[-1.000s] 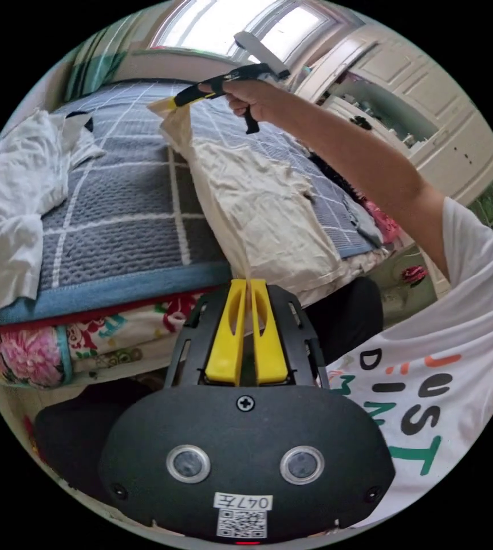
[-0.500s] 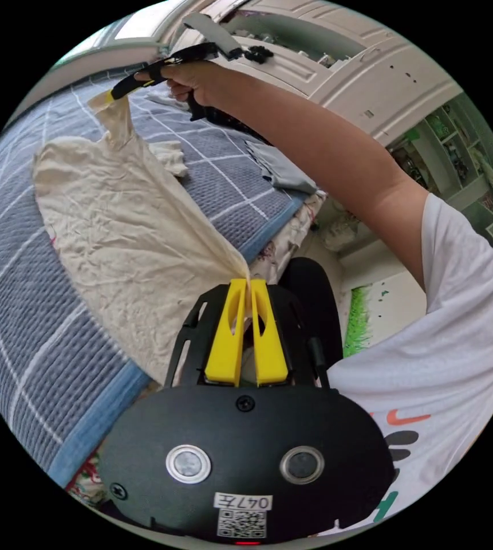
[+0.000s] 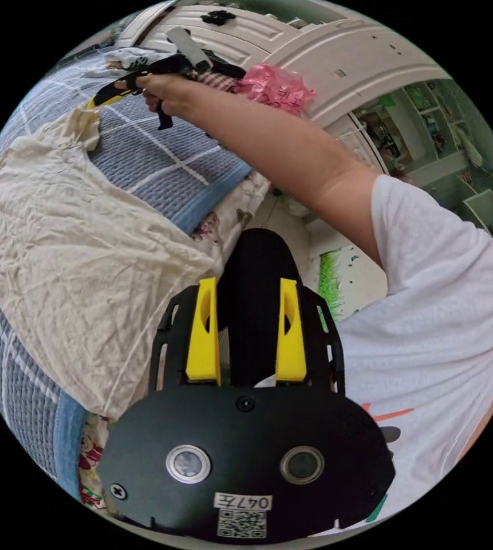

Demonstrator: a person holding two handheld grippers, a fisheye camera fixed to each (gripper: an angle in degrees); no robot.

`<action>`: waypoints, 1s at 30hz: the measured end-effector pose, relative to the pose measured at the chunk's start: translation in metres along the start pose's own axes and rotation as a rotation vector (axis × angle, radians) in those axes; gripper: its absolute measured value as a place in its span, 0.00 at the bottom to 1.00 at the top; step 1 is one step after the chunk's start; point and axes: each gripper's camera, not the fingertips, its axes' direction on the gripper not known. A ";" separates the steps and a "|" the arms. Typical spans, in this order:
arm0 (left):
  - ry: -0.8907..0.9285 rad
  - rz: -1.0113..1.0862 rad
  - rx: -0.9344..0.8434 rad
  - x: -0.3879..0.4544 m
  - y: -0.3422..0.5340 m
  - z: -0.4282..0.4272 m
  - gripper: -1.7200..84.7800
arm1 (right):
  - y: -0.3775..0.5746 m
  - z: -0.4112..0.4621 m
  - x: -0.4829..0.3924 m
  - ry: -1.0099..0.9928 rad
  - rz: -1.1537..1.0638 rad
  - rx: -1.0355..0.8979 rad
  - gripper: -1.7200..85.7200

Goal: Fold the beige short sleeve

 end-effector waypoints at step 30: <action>-0.268 -0.019 0.075 -0.010 -0.056 -0.073 0.20 | 0.091 0.014 0.015 -0.091 -0.011 0.002 0.15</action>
